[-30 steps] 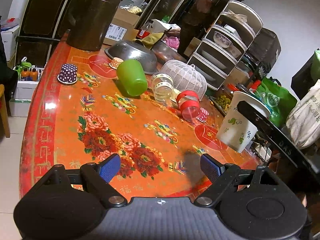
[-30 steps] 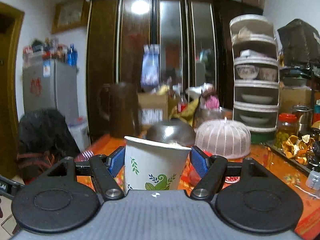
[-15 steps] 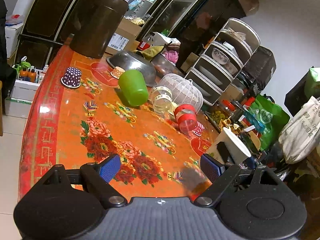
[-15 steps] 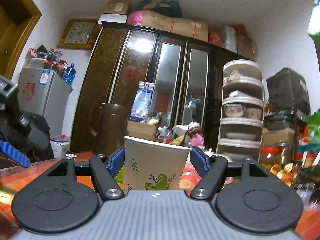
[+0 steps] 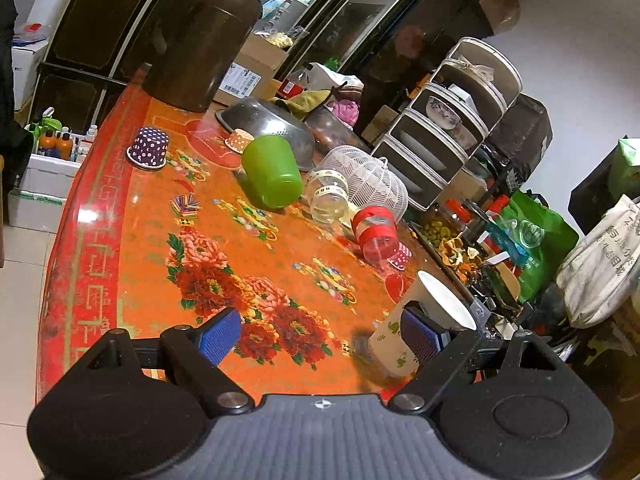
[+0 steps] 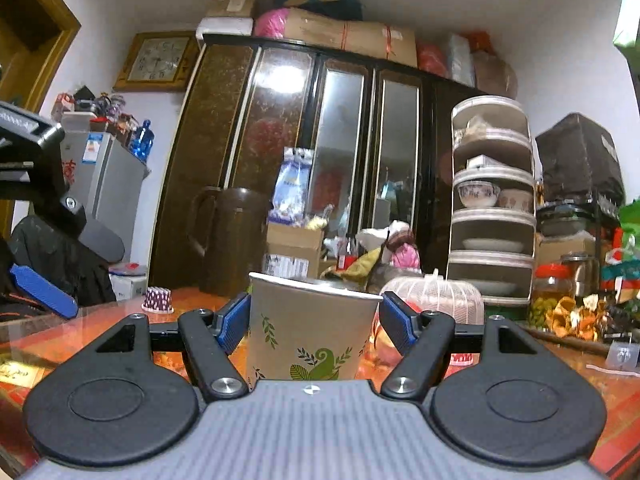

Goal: Flip cup upright
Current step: 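Lower the upright cup onto the tablecloth and open the right gripper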

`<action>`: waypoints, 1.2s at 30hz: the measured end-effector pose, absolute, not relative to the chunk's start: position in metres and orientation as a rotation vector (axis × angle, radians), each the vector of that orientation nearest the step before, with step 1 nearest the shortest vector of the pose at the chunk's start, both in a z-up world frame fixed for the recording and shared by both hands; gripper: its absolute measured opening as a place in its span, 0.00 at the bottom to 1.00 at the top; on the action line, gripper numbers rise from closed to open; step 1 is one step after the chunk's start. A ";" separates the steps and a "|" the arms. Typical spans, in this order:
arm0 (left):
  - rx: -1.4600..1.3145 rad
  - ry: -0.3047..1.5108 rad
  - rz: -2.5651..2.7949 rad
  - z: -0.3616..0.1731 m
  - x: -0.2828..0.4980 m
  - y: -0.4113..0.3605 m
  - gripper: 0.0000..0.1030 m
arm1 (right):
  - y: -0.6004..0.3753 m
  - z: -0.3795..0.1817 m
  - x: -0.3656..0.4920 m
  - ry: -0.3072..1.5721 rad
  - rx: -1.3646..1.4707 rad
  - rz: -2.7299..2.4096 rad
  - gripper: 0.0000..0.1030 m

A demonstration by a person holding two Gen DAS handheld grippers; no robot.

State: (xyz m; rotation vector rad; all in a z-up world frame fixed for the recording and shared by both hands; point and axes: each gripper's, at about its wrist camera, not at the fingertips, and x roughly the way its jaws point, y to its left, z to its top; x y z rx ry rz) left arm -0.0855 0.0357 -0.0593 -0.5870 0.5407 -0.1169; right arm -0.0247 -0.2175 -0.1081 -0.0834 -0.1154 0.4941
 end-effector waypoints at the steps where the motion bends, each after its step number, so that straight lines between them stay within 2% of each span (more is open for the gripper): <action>1: -0.589 0.541 -0.118 -0.060 -0.086 0.036 0.87 | -0.216 -0.111 -0.025 -0.112 -0.089 0.497 0.69; 14: -0.592 0.545 -0.114 -0.063 -0.088 0.037 0.87 | -0.216 -0.121 -0.028 -0.124 -0.074 0.507 0.71; 17: -0.584 0.552 -0.104 -0.064 -0.087 0.035 0.87 | -0.219 -0.119 -0.025 -0.099 -0.055 0.514 0.81; 22: -0.580 0.569 -0.094 -0.068 -0.086 0.032 0.87 | -0.220 -0.116 -0.024 -0.063 -0.053 0.530 0.88; 23: -0.578 0.570 -0.093 -0.069 -0.086 0.031 0.87 | -0.220 -0.116 -0.024 -0.055 -0.052 0.535 0.91; 25: -0.575 0.572 -0.090 -0.070 -0.087 0.030 0.87 | -0.220 -0.114 -0.023 -0.009 -0.045 0.556 0.99; 29: -0.537 0.559 -0.081 -0.070 -0.090 0.025 0.91 | -0.229 -0.108 -0.024 0.083 -0.009 0.590 0.99; 31: -0.505 0.537 -0.079 -0.069 -0.091 0.022 1.00 | -0.237 -0.104 -0.024 0.151 0.023 0.598 0.99; 36: -0.349 0.549 -0.059 -0.067 -0.082 0.004 1.00 | -0.261 -0.085 -0.020 0.342 0.093 0.656 0.99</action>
